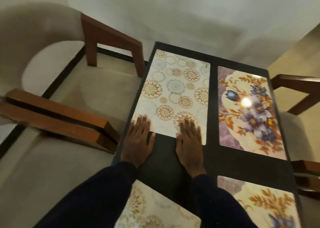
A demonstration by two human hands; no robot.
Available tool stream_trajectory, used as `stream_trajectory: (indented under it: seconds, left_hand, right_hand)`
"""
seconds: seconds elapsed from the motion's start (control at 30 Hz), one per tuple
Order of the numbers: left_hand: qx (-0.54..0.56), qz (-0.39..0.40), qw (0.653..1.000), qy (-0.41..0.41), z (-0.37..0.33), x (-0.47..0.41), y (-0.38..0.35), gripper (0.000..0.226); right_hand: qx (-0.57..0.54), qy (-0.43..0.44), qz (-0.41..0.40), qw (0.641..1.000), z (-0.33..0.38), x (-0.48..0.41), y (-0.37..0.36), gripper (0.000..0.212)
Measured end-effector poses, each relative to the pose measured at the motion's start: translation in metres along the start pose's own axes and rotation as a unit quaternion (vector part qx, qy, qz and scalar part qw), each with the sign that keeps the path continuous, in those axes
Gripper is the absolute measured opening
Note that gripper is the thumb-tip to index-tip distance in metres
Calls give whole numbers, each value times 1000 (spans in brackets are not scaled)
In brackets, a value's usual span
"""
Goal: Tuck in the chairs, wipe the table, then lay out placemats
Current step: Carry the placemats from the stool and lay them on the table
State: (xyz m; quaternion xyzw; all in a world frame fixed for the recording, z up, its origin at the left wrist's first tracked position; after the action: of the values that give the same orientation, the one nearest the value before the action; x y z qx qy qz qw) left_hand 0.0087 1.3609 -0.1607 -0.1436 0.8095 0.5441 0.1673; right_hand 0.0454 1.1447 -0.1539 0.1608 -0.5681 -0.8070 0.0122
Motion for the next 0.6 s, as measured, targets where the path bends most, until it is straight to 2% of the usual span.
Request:
stream_trajectory:
  seconds: [0.27, 0.6]
  left_hand:
    - [-14, 11, 1000, 15, 2, 1, 1, 61]
    - [-7, 29, 999, 30, 4, 2, 0, 64]
  right_hand:
    - [27, 6, -2, 1000, 4, -3, -1, 57]
    - [9, 4, -22, 1000, 5, -1, -2, 57]
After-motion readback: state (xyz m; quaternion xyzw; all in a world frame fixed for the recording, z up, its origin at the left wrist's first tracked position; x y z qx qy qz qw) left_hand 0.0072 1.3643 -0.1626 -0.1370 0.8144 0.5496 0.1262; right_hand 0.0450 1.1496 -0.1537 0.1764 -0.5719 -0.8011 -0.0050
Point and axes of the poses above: each hand's wrist, its own x-axis away from the middle knuckle, its own y-axis out of the back of the hand, z = x × y, the point moved 3 cm from there along -x, towards the middle knuckle, and after that the axes turned 3 degrees about -z, right-handed, at the moved point
